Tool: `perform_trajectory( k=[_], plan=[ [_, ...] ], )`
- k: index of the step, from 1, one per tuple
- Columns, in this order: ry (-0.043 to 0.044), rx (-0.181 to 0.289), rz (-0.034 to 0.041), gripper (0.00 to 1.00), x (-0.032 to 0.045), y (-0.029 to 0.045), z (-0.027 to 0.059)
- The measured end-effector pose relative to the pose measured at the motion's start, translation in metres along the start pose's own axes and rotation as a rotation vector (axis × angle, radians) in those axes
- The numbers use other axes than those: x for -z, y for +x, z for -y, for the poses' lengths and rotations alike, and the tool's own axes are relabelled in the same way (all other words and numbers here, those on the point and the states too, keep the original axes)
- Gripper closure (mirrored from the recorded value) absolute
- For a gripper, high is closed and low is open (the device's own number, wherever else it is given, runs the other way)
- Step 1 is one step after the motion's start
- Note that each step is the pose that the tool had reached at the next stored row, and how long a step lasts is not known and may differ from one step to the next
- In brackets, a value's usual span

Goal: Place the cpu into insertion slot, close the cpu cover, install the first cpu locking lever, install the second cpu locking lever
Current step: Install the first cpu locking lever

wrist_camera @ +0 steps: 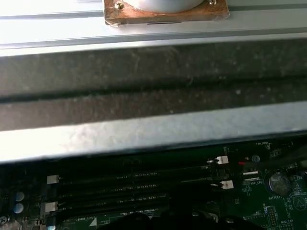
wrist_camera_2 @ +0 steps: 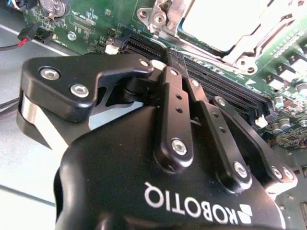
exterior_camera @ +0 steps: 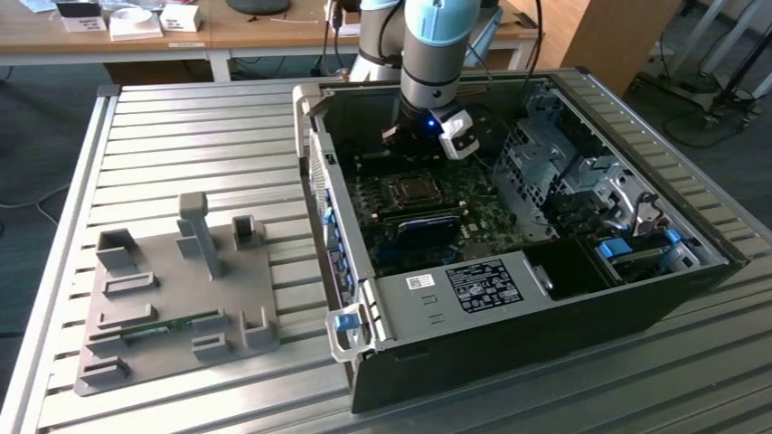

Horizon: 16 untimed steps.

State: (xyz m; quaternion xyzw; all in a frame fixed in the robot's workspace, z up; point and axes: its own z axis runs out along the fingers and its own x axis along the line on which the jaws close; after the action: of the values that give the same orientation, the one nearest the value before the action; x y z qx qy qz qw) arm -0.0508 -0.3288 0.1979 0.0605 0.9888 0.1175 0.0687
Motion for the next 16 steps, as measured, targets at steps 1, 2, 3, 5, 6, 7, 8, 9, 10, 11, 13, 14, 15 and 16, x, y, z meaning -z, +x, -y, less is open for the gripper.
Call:
perform_trajectory(
  k=[1,2,3,5,6,7,8,9,10,11,13,14,15,16],
  plan=[
    [0.0,0.0,0.0003,0.89,0.0,0.0,0.0001],
    [0.0,0.0,0.0004,0.89,0.0,0.0,0.0002],
    [-0.0002,0.0,0.0011,0.89,0.0,0.0001,0.0008],
    [-0.0003,0.001,0.0026,0.89,-0.0002,0.0002,0.0013],
    [-0.0004,0.001,0.003,0.89,-0.0002,0.0003,0.0015],
    [-0.0005,0.001,0.0035,0.89,-0.0004,0.0005,0.0016],
    [-0.0005,0.001,0.0039,0.89,-0.0004,0.0005,0.0017],
    [-0.0006,0.001,0.0044,0.89,-0.0005,0.0006,0.0018],
    [-0.0005,0.001,0.0047,0.89,-0.0005,0.0007,0.0019],
    [-0.0005,0.001,0.005,0.89,-0.0005,0.0007,0.002],
    [-0.0007,0.001,0.0057,0.89,-0.0005,0.0008,0.0021],
    [-0.0007,0.002,0.0063,0.89,-0.0005,0.0009,0.0023],
    [-0.0011,0.002,0.0073,0.89,-0.0006,0.0011,0.0024],
    [-0.0012,0.002,0.0083,0.89,-0.0007,0.0011,0.0026]
  ],
)
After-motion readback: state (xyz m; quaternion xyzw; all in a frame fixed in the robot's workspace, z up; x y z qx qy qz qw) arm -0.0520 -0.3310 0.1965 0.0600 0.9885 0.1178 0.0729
